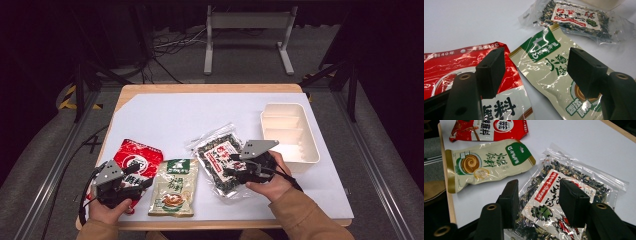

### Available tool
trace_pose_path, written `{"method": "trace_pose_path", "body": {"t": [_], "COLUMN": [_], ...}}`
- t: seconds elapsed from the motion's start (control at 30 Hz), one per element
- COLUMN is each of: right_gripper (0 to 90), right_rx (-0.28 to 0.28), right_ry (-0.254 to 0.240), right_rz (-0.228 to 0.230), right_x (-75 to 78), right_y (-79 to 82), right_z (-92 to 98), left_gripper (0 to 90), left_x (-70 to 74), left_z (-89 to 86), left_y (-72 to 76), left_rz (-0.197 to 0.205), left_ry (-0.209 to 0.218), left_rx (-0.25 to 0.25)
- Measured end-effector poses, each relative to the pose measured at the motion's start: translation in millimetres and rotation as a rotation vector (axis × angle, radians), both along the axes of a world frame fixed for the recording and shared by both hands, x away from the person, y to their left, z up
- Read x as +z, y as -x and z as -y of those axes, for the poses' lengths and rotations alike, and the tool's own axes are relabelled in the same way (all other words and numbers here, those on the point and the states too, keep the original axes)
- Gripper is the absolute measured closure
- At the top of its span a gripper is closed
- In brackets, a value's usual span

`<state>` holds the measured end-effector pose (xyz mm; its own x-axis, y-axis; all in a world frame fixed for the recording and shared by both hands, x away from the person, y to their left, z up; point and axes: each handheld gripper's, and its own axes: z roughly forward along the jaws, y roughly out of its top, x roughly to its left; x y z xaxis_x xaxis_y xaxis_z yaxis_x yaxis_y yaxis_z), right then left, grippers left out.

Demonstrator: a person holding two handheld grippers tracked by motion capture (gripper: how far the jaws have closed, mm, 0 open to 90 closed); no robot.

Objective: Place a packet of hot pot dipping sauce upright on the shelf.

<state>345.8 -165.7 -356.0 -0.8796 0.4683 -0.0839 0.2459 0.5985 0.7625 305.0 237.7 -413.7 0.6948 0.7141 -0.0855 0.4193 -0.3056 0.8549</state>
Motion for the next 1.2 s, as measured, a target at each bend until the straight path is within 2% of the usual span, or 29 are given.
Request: {"method": "trace_pose_path", "body": {"t": [0.13,0.27,0.4,0.53,0.7,0.9,1.0,1.2], "right_gripper": [50.7,50.6,49.9,48.1,45.8,44.0,42.3,42.0], "right_rx": [0.011,0.017,0.026,0.045,0.077,0.103,0.115,0.123], "right_ry": [0.003,-0.027,-0.035,-0.025,-0.017,-0.006,0.003,0.021], "right_rz": [-0.024,-0.043,-0.05,-0.051,-0.073,-0.068,-0.058,-0.088], "right_x": [3.6,5.3,7.8,11.8,13.5,16.6,15.0,7.0], "right_y": [-8.0,-15.5,-20.8,-24.9,-32.1,-36.9,-40.8,-50.0], "right_z": [-8.9,-18.4,-26.8,-37.1,-54.1,-73.7,-84.4,-101.0], "left_gripper": [31.6,31.5,31.5,31.5,31.8,31.9,32.0,32.1], "left_x": [-0.7,-0.5,-0.7,-1.2,-0.9,-1.9,-2.1,-2.5], "left_z": [0.8,0.0,-0.9,-0.1,-0.5,-1.6,-2.6,-3.2], "left_y": [-0.2,0.0,-0.3,-0.4,-0.5,-1.5,-2.1,-2.5], "left_rz": [0.002,0.0,0.0,-0.002,-0.002,-0.007,-0.004,-0.005], "left_ry": [-0.007,-0.003,-0.005,-0.004,-0.003,0.001,0.002,-0.001], "left_rx": [-0.002,0.001,0.002,0.001,0.0,0.006,0.008,0.008]}}
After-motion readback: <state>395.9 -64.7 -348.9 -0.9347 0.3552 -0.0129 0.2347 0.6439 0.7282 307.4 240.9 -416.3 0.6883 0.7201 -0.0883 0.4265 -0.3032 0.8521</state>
